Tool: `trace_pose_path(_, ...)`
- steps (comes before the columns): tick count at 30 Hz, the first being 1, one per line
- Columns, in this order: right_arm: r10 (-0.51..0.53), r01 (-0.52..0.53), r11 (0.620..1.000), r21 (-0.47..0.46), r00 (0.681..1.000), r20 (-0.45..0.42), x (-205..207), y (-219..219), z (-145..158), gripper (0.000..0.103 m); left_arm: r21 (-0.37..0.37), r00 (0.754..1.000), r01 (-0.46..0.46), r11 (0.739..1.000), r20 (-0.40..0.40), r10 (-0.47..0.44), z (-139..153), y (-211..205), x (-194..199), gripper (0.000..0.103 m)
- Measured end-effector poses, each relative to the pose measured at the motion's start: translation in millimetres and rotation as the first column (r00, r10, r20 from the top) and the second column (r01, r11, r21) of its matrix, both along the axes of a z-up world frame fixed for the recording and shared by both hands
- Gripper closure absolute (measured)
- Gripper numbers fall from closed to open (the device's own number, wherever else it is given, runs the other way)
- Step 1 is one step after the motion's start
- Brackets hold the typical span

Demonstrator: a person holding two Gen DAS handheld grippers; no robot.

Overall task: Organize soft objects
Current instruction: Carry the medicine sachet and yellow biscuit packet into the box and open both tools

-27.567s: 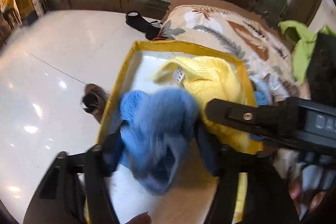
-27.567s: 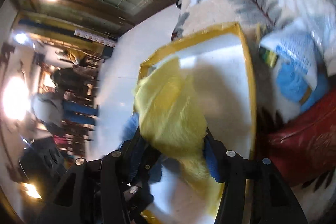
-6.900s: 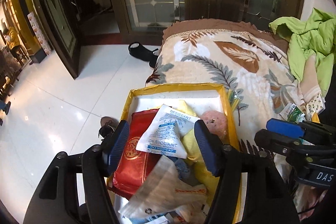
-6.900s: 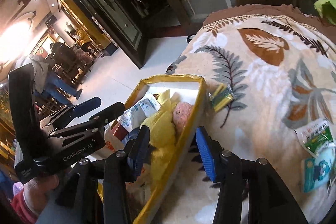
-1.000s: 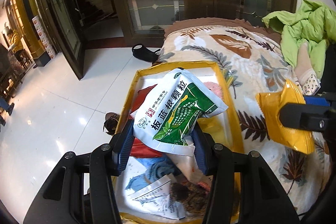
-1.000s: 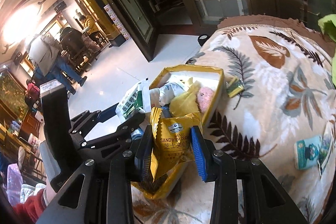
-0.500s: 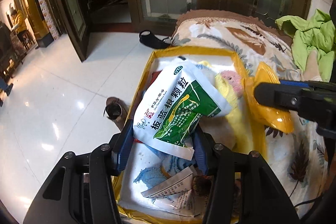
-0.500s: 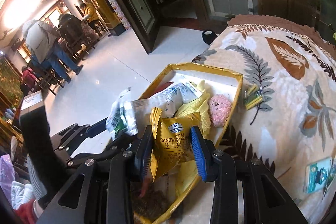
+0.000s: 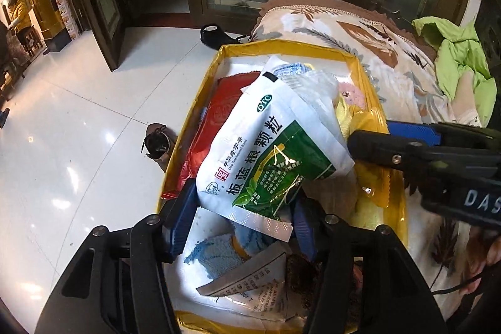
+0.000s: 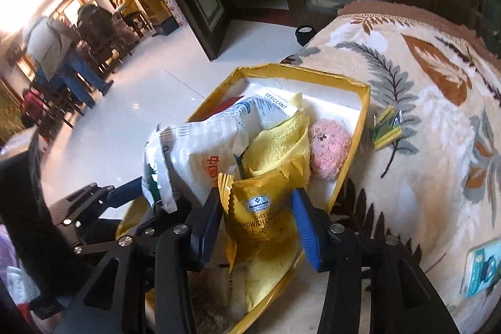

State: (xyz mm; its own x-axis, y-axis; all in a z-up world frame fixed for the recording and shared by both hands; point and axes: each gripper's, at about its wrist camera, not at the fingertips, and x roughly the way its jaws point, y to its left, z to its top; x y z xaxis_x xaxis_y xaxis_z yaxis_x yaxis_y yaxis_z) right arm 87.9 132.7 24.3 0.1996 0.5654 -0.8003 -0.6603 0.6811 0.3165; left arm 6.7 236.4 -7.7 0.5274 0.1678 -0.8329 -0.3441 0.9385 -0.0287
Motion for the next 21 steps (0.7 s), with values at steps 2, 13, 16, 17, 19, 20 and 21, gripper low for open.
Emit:
trace_pose_path(2,-0.007,0.007,0.999,0.033,1.000,-0.004,-1,-5,6,0.055,0.010,1.000,-0.013,1.000,0.010,0.013,6,0,-3,0.044)
trace_pose_path(13,-0.041,0.041,0.993,0.112,0.999,-0.006,-14,-33,34,0.054,0.065,0.999,-0.021,0.998,0.041,0.019,26,-2,-15,0.042)
trace_pose_path(16,-0.055,0.057,0.990,0.131,0.998,-0.015,-17,-45,39,0.049,0.063,0.999,-0.017,0.998,0.042,0.015,28,-5,-20,0.042)
trace_pose_path(17,-0.061,0.063,0.988,0.140,0.998,-0.022,-17,-49,39,0.047,0.067,0.999,-0.015,0.998,0.041,0.012,29,-7,-22,0.042)
trace_pose_path(19,-0.071,0.074,0.986,0.151,0.997,-0.031,-18,-56,41,0.047,0.075,0.999,-0.008,0.997,0.042,0.005,31,-11,-25,0.041)
trace_pose_path(20,-0.075,0.080,0.985,0.154,0.997,-0.035,-19,-60,42,0.047,0.081,0.999,-0.004,0.997,0.041,0.001,31,-13,-28,0.039)
trace_pose_path(21,-0.082,0.086,0.984,0.158,0.996,-0.037,-20,-63,42,0.047,0.085,0.999,-0.003,0.996,0.040,-0.001,31,-15,-29,0.038)
